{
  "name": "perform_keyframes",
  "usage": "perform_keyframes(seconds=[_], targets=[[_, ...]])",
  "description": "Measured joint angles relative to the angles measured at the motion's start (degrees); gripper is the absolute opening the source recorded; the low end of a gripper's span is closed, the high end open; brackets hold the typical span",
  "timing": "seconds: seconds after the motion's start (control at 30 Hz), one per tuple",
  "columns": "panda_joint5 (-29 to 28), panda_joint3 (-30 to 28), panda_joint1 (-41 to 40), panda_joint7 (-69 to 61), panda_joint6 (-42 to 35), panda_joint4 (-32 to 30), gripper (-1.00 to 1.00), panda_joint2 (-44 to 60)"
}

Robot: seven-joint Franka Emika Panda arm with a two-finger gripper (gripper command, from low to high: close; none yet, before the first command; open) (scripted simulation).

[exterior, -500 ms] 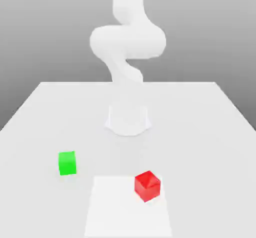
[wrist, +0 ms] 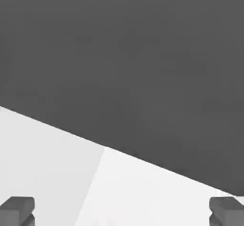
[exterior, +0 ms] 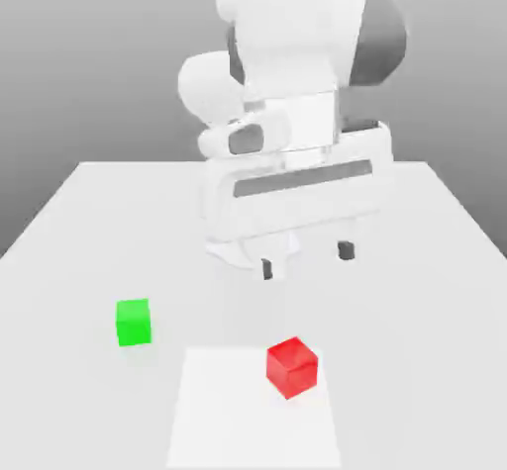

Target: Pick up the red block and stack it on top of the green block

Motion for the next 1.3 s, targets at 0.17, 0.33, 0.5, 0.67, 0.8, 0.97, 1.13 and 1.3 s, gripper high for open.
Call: perform_keyframes(seconds=[0.17, 0.33, 0.5, 0.67, 0.8, 0.97, 1.13, 1.3], targets=[[-5.2, 0.4, 0.4, -0.7, 6.9, -4.8, 0.0, 9.3], [-3.8, 1.4, -0.2, -2.1, 12.9, -4.0, 0.0, 16.3], [-2.0, 3.5, -1.8, -3.4, 17.6, -3.4, -1.0, 21.9], [-1.9, 3.8, -2.1, -3.4, 18.1, -3.3, -1.0, 22.5], [-3.5, 2.6, -1.3, -2.3, 14.7, -3.7, -1.0, 18.5], [-5.5, 1.9, -1.1, -0.9, 8.8, -4.7, -1.0, 11.5], [-6.8, -1.2, -4.6, -4.9, 3.6, -6.4, -1.0, 5.0], [-10.5, -7.3, -10.7, -13.4, -0.1, -8.6, -1.0, -0.9]])
